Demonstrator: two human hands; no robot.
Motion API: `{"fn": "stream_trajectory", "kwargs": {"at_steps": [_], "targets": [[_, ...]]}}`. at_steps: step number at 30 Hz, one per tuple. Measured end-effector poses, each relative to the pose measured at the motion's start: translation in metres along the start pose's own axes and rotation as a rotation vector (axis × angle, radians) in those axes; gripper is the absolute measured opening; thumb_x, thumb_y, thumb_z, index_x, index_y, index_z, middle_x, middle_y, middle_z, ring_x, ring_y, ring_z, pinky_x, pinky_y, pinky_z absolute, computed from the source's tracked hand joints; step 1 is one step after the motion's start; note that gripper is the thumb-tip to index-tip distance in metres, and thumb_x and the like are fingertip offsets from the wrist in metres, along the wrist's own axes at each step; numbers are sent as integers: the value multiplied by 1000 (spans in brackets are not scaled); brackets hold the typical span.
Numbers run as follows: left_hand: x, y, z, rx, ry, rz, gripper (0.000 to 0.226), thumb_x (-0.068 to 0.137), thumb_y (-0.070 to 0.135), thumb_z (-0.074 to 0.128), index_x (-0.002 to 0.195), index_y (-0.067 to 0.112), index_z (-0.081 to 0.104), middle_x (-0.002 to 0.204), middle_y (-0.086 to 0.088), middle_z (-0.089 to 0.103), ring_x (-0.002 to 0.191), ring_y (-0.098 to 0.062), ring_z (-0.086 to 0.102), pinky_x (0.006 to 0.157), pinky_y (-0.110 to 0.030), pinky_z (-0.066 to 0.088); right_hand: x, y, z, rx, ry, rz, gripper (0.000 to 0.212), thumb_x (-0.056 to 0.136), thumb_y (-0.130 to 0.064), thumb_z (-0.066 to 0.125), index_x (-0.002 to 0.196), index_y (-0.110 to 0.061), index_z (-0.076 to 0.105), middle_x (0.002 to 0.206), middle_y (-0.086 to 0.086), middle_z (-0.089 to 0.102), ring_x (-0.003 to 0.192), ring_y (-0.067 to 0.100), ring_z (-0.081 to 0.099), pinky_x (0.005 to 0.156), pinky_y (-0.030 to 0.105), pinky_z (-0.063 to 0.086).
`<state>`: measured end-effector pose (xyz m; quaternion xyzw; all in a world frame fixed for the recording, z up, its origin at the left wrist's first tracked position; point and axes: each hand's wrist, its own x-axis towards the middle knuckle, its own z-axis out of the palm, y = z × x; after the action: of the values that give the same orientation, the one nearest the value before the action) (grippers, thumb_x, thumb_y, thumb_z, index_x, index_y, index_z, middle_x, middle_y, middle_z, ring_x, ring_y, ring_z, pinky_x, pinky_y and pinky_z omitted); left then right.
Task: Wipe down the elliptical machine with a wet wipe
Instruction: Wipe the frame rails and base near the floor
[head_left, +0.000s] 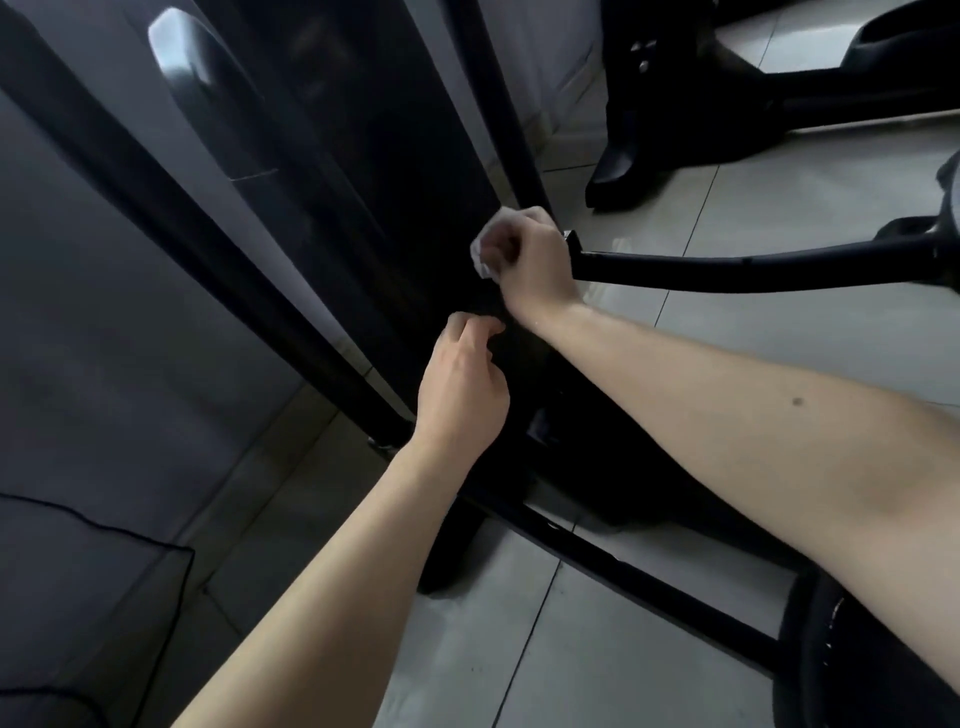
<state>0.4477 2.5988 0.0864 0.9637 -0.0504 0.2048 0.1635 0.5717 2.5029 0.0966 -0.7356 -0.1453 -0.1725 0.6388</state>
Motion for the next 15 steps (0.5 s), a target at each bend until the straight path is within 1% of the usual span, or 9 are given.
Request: {"fn": "stream_trajectory", "kwargs": {"at_steps": [2,4,5,6,7,8,10,12,15], "targets": [[1,1,5,-10,0,7,46,89,-7,45,130,8,60,125,-2,54,104,-15,56,83,-27,51,-4,0,-2,145,79,-37,10,72,15,42,63,11,45,70,24,45,57,28,41,53,32,30],[1,1,10,-19,-10,2,47,88,-8,45,130,7,60,127,-2,55,107,-16,57,85,-28,52,-17,22,-2,30,88,15,6,71,14,46,66,11,47,72,22,45,61,25,44,56,26,36],[1,0,13,-16,-23,2,48,88,-8,45,131,7,59,129,-3,55,110,-17,57,87,-30,53,-23,49,-2,-67,89,26,5,69,13,52,67,8,53,75,18,50,66,21,49,61,21,39],[0,-1,15,-11,-39,0,48,88,-8,46,132,7,59,131,-3,54,113,-18,57,88,-32,54,-30,73,-4,-176,67,80,14,67,12,57,67,-3,60,81,9,55,72,18,53,67,17,42],[-1,-2,17,-7,-52,-6,48,88,-8,46,132,7,59,132,-3,54,115,-19,56,89,-34,55,-39,94,-5,-247,1,135,20,66,7,60,65,-13,63,84,5,57,76,17,57,73,18,47],[-2,-3,19,-4,-62,-16,48,89,-7,46,132,8,59,133,-2,54,116,-19,56,90,-36,55,-47,106,-4,-248,-37,198,20,64,0,59,60,-19,62,84,6,60,76,19,61,77,26,53],[-3,-4,22,0,-79,-31,47,90,-5,47,133,8,58,133,-2,54,117,-19,56,91,-36,54,-46,114,-4,-244,-58,260,14,58,-11,48,54,-18,60,77,9,65,73,22,65,75,39,57],[-3,-4,24,9,-93,-34,46,91,-3,47,134,8,58,133,-2,54,117,-20,56,90,-35,54,-30,99,-4,-220,-48,293,18,58,-15,45,57,-17,63,77,8,68,74,22,66,71,32,54],[-4,-4,28,34,-114,-41,45,92,-2,48,135,7,59,134,-4,55,115,-21,58,88,-32,53,-1,62,-5,-44,8,137,25,66,-1,49,59,-23,59,79,13,65,68,21,63,62,26,45]]}}
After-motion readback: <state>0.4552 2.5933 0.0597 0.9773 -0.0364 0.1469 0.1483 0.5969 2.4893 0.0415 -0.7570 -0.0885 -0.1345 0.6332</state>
